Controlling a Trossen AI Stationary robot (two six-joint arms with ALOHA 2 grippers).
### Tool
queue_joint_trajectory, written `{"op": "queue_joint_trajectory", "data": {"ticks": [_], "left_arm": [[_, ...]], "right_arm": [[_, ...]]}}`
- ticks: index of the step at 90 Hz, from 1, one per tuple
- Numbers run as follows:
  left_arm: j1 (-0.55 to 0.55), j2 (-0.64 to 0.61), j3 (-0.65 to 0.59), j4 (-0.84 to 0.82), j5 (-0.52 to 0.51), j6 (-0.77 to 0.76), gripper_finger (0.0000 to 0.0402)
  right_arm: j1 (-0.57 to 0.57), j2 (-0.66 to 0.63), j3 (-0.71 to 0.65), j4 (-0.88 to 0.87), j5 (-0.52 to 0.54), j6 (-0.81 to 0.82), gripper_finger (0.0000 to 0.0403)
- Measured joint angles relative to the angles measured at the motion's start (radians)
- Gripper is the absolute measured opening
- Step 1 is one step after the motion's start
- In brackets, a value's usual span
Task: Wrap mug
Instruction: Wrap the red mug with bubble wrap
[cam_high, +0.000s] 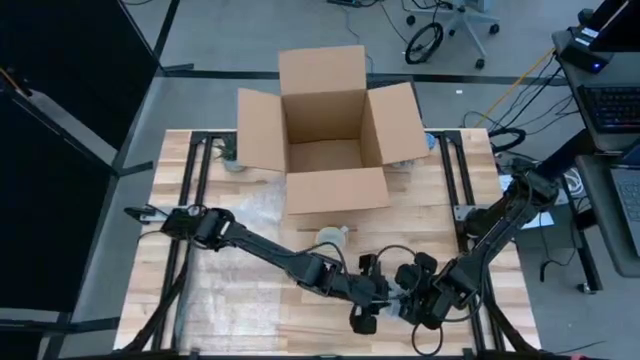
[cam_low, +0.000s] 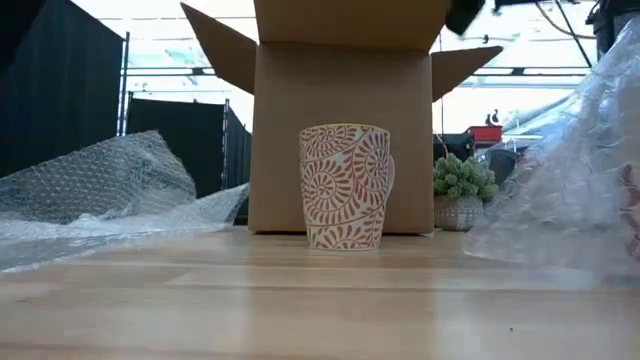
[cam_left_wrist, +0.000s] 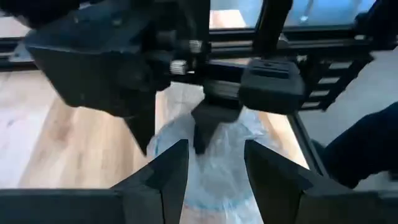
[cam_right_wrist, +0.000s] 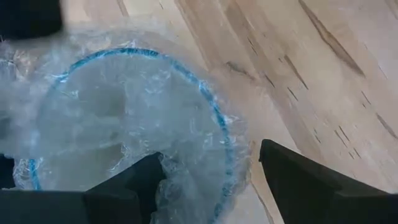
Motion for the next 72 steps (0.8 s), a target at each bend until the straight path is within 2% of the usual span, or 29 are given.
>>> {"op": "queue_joint_trajectory", "data": {"ticks": [21,48,72], "left_arm": [[0.013,0.030,-0.050,0.045,0.031,-0.043,0.0145],[0.038,0.089,-0.043,0.064,0.037,-0.094,0.0145],[0.039,0.091,-0.046,0.060,0.033,-0.093,0.0145]], "right_arm": [[0.000,0.000,0.000,0.003,0.004,0.008,0.0217],[-0.017,-0.012,0.023,-0.017,-0.022,-0.013,0.0217],[-0.015,-0.041,0.166,-0.204,-0.027,-0.040,0.0217]]}}
